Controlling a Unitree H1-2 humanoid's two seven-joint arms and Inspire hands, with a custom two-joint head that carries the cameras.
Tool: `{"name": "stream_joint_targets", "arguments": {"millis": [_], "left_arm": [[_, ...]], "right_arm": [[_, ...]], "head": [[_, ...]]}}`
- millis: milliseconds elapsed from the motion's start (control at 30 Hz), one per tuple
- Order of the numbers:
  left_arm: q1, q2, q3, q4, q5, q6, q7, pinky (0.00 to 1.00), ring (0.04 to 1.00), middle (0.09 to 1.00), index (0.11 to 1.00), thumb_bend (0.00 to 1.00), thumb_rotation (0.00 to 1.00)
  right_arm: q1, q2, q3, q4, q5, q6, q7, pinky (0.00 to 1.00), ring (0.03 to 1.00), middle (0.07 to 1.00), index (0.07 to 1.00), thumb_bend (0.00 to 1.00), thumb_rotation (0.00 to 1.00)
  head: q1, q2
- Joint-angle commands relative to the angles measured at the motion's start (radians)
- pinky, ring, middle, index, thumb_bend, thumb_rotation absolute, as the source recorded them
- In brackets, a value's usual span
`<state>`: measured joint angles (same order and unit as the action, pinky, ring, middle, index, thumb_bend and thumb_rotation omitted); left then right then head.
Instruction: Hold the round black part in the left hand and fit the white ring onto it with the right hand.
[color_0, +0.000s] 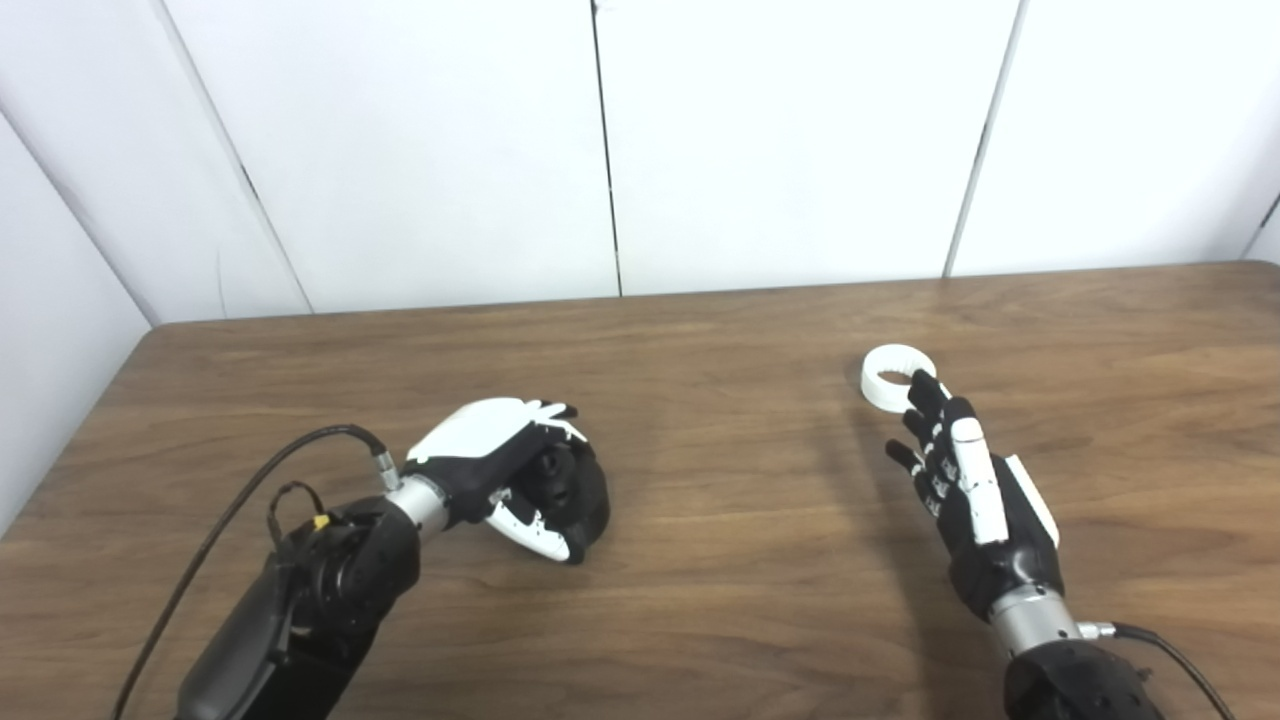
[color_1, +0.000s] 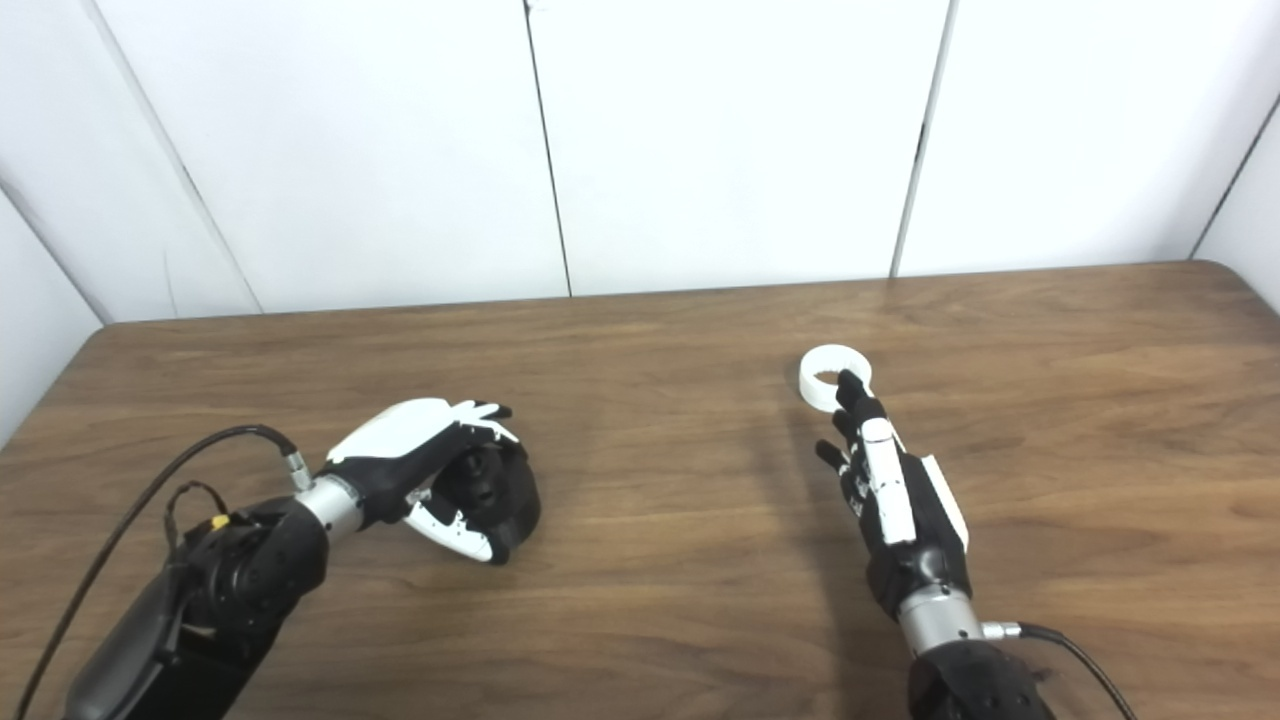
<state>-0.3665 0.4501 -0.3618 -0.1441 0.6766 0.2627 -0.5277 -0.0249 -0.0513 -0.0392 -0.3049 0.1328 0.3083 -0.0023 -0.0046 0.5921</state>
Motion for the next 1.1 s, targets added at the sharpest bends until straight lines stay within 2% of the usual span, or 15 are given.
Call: {"name": "stream_joint_targets", "arguments": {"millis": [0, 100, 533, 1067], "left_arm": [[-0.033, 0.013, 0.009, -0.038, 0.02, -0.002, 0.005, 0.96, 1.0, 0.969, 0.74, 0.89, 0.27], [-0.026, -0.003, 0.001, -0.049, 0.014, -0.017, 0.009, 0.94, 1.0, 0.97, 0.735, 0.89, 0.28], [-0.009, -0.059, -0.047, -0.116, 0.053, 0.002, -0.037, 0.98, 1.0, 0.982, 0.737, 0.9, 0.29], [0.015, -0.113, -0.105, -0.175, 0.083, -0.015, -0.068, 0.97, 1.0, 0.982, 0.742, 0.89, 0.31]], "right_arm": [[-0.029, 0.005, 0.002, -0.038, 0.002, -0.01, 0.007, 0.95, 1.0, 0.988, 0.971, 0.46, 1.0], [-0.028, 0.006, 0.002, -0.038, 0.002, -0.011, 0.007, 0.95, 1.0, 0.986, 0.972, 0.45, 1.0], [-0.03, 0.013, 0.007, -0.038, -0.003, -0.009, 0.003, 0.95, 1.0, 0.991, 0.973, 0.45, 1.0], [-0.021, 0.02, 0.007, -0.041, -0.013, -0.007, 0.0, 0.92, 0.993, 0.987, 0.972, 0.45, 1.0]], "head": [[-0.001, 0.001], [-0.003, 0.004], [-0.01, 0.008], [-0.015, 0.011]]}}
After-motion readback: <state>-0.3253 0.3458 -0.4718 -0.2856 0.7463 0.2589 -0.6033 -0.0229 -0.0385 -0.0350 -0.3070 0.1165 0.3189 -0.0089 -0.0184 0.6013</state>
